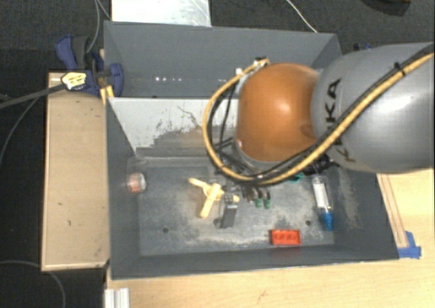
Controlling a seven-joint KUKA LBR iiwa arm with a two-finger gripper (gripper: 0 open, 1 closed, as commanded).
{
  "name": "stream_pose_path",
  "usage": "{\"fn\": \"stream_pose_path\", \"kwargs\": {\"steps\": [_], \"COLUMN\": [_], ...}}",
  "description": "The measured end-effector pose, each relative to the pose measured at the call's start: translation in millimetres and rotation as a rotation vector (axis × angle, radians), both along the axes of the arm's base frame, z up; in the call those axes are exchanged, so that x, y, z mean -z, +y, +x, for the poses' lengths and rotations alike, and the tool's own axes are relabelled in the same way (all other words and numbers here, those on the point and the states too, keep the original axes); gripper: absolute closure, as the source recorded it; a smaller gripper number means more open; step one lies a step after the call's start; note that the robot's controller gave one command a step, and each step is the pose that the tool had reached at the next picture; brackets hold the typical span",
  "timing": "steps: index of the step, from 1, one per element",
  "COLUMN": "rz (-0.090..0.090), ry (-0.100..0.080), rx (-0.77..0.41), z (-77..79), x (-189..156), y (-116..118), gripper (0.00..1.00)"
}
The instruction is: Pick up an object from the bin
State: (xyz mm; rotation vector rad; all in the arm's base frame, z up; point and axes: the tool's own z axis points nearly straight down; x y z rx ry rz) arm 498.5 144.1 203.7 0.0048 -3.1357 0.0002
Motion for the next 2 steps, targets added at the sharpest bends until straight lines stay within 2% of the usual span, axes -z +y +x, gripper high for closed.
{"fn": "stream_pose_path", "kwargs": {"steps": [1, 2], "rz": [0.001, 0.002], "ry": [-0.008, -0.006], "rx": [0.006, -0.242], "z": [1.7, 35.9], "x": [-5, 71], "y": [-1, -15], "gripper": [0.0, 0.0]}}
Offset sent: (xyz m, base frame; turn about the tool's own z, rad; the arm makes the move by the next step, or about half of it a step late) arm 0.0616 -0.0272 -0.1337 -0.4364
